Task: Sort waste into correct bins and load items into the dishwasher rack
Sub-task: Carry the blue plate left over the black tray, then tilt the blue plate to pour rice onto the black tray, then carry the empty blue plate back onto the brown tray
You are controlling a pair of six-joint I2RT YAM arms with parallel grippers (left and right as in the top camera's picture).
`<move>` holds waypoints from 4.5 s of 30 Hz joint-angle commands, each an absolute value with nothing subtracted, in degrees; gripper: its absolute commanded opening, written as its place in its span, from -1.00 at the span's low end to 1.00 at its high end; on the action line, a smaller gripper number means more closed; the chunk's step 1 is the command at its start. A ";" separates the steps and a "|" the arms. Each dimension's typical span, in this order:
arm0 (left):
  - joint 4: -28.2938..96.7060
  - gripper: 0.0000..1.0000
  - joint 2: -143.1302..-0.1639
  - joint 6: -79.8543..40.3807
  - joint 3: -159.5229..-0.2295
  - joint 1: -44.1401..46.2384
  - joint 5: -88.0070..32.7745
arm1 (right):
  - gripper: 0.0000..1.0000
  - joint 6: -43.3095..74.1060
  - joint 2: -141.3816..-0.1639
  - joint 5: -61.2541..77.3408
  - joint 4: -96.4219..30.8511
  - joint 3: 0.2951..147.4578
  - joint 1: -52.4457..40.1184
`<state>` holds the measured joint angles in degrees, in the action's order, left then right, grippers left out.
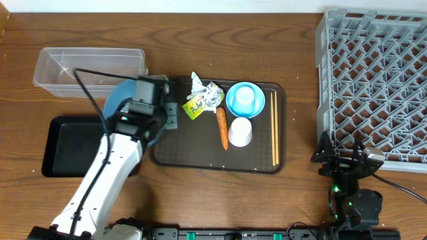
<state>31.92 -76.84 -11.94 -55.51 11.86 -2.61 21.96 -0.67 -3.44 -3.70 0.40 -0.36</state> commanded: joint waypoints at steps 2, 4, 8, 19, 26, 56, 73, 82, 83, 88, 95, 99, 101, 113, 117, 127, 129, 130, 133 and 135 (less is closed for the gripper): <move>31.53 -0.88 -75.85 -11.11 -55.53 6.20 -10.20 | 0.98 22.24 -0.38 -3.84 -3.90 0.32 -0.82; 31.31 -0.88 -75.83 -11.09 -55.53 3.51 -13.04 | 0.99 22.24 -0.38 -3.84 -3.90 0.32 -0.82; 30.74 -0.88 -75.40 -10.90 -55.53 -1.43 -17.43 | 0.99 22.24 -0.38 -3.84 -3.90 0.32 -0.82; 30.74 -0.88 -72.75 -10.74 -55.53 -9.72 -26.87 | 0.98 22.24 -0.38 -3.84 -3.90 0.32 -0.82; 30.96 -0.88 -72.75 -11.22 -55.53 -19.27 -40.16 | 0.99 22.24 -0.38 -3.84 -3.90 0.32 -0.82; 33.78 -0.88 -73.08 -11.05 -55.51 -45.01 -70.41 | 0.98 22.24 -0.38 -3.84 -3.90 0.32 -0.82; 36.01 -0.88 -79.46 -12.23 -55.44 -55.57 -88.07 | 0.99 22.24 -0.38 -3.84 -3.90 0.32 -0.82; 40.42 -0.88 -80.79 -12.67 -55.37 -61.14 -90.08 | 0.99 22.24 -0.38 -3.84 -3.90 0.32 -0.82; 39.83 -0.88 -80.82 -12.60 -55.37 -61.69 -89.84 | 0.99 22.24 -0.38 -3.84 -3.90 0.32 -0.82; 40.86 -0.88 -81.19 -10.92 -55.35 -64.20 -89.95 | 0.99 22.24 -0.38 -3.84 -3.90 0.32 -0.82; 39.59 -0.88 -81.30 -10.15 -55.35 -65.25 -89.23 | 0.98 22.24 -0.38 -3.84 -3.90 0.32 -0.82; 40.56 -0.88 -81.23 -9.50 -55.35 -65.25 -90.06 | 0.98 22.24 -0.38 -3.84 -3.90 0.32 -0.82; 39.07 -0.88 -81.25 -9.63 -55.35 -65.23 -90.11 | 0.99 22.24 -0.38 -3.84 -3.90 0.32 -0.82; 43.20 -0.88 -78.89 -9.89 -55.35 -63.37 -90.15 | 0.98 22.24 -0.38 -3.84 -3.90 0.32 -0.82; 43.16 -0.88 -74.02 -8.62 -55.35 -59.83 -90.08 | 0.99 22.24 -0.38 -3.84 -3.90 0.32 -0.82; 43.24 -0.88 -56.03 -11.49 -55.35 -34.61 -65.98 | 0.99 22.24 -0.38 -3.84 -3.90 0.32 -0.82; 43.24 -0.88 -53.56 -11.49 -55.35 -27.77 -59.79 | 0.99 22.24 -0.38 -3.84 -3.90 0.32 -0.82; 43.24 -0.88 -52.47 -11.49 -55.35 -23.66 -55.46 | 0.99 22.24 -0.38 -3.84 -3.90 0.32 -0.82; 43.18 -0.88 -51.03 -11.49 -55.35 -12.16 -44.40 | 0.99 22.24 -0.38 -3.84 -3.90 0.32 -0.82; 42.74 -0.88 -51.20 -11.49 -55.35 -5.48 -39.72 | 0.98 22.24 -0.38 -3.84 -3.90 0.32 -0.82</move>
<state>43.24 -51.24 -11.51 -55.20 -12.19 -52.88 21.93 -0.69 -3.44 -3.68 0.40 -0.36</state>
